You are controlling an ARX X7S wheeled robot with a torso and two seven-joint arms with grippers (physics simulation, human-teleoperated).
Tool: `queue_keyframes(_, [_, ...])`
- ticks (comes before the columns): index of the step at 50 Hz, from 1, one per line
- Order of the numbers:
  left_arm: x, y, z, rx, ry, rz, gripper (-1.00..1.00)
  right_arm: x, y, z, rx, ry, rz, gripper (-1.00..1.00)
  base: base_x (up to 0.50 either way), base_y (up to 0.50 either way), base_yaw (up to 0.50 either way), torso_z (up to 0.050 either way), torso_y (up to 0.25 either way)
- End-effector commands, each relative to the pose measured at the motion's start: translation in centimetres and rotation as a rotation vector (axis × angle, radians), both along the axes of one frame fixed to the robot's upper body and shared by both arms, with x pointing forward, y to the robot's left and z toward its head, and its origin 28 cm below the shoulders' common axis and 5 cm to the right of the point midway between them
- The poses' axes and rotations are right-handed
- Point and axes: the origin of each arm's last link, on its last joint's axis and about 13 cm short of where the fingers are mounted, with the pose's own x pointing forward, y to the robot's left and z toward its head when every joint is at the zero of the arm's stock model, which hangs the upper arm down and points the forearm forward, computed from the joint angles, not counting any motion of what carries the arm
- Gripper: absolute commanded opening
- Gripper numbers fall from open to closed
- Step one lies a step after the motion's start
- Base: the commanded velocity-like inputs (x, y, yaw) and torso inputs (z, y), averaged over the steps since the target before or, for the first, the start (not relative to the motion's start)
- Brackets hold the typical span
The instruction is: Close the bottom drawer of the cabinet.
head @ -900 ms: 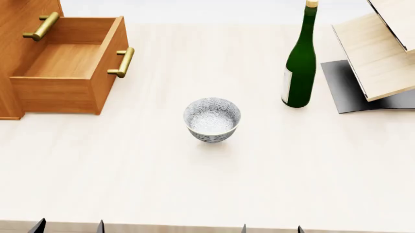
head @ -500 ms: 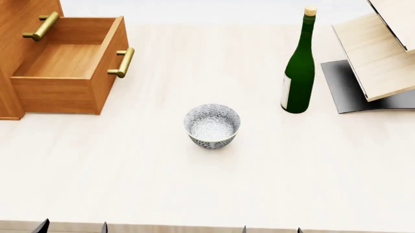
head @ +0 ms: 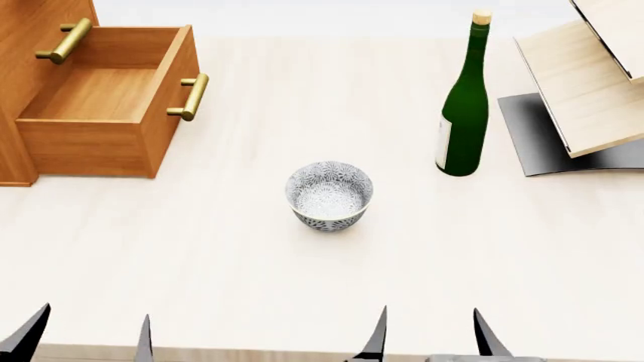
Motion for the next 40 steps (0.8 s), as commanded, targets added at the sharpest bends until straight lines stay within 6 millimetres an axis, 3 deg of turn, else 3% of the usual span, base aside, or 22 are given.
queue_keyframes(1, [-0.7, 0.2, 4.7, 0.037, -0.115, -0.002, 1.0, -0.5, 0.0, 4.8, -0.014, -0.094, -0.006, 1.0, 0.0, 0.0, 0.0, 0.0, 0.0])
queue_keyframes(16, [-1.9, 0.9, 9.2, 0.089, -0.221, 0.035, 1.0, -0.8, -0.5, 9.1, -0.029, -0.176, 0.001, 1.0, 0.0, 0.0, 0.0, 0.0, 0.0])
queue_keyframes(33, [-2.3, 1.0, 9.2, 0.095, -0.231, 0.047, 1.0, -1.0, -0.4, 8.5, -0.011, -0.179, 0.063, 1.0, 0.0, 0.01, 0.0, 0.0, 0.0])
queue_keyframes(40, [-2.2, 1.1, 9.0, 0.094, -0.238, 0.051, 1.0, -0.9, -0.4, 7.6, -0.005, -0.188, 0.061, 1.0, 0.0, 0.44, 0.0, 0.0, 0.0])
